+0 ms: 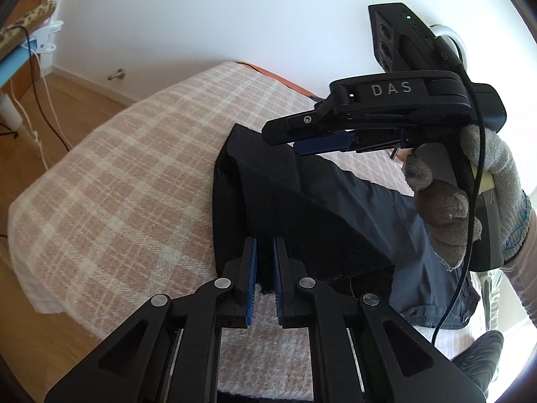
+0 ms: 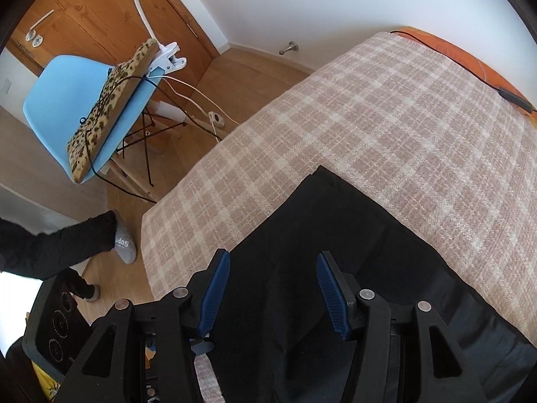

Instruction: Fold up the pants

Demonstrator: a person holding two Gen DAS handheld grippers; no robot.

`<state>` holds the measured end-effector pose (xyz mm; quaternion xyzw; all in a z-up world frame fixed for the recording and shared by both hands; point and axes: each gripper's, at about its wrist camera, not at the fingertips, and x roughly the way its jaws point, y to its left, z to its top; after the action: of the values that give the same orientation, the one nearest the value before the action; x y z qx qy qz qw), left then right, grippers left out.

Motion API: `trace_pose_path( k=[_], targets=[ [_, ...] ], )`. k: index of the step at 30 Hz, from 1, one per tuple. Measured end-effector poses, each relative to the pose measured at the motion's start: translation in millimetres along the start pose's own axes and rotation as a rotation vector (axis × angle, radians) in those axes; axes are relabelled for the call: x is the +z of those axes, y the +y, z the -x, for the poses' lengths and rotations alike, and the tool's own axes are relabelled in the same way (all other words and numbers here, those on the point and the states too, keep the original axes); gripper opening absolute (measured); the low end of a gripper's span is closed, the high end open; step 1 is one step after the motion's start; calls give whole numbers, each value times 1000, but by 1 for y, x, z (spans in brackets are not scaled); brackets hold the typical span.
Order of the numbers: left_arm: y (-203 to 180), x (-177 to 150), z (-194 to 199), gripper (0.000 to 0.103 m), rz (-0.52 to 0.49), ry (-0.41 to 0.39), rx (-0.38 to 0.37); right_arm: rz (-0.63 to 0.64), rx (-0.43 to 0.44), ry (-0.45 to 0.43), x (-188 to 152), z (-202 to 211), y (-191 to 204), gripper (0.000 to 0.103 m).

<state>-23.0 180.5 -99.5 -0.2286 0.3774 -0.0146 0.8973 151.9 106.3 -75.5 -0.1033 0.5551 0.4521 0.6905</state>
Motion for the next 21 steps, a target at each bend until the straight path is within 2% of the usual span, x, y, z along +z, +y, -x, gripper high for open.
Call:
trace_pose_path(
  k=[4, 7, 12, 13, 14, 15, 16, 19, 21],
  targets=[
    [0, -5, 8, 8, -39, -2, 26, -15, -31, 38, 12, -20, 7, 56],
    [4, -12, 15, 8, -41, -11, 46, -21, -122, 79, 21, -38, 22, 56],
    [13, -22, 24, 8, 0, -12, 36, -22, -255, 150, 31, -68, 43, 58],
    [15, -22, 26, 15, 4, -15, 32, -7, -278, 159, 32, -74, 46, 60],
    [16, -23, 26, 29, 8, -18, 29, 12, -299, 168, 33, -78, 51, 65],
    [17, -23, 27, 37, 13, -19, 29, 33, -317, 173, 33, -82, 55, 69],
    [18, -23, 27, 50, 20, -19, 32, 54, -335, 178, 32, -85, 58, 69],
    [20, -21, 22, 52, 42, -14, 12, 130, -394, 158, 25, -86, 65, 56],
    [19, -17, 14, 52, 53, -1, -11, 130, -398, 133, 21, -80, 59, 33]
  ],
)
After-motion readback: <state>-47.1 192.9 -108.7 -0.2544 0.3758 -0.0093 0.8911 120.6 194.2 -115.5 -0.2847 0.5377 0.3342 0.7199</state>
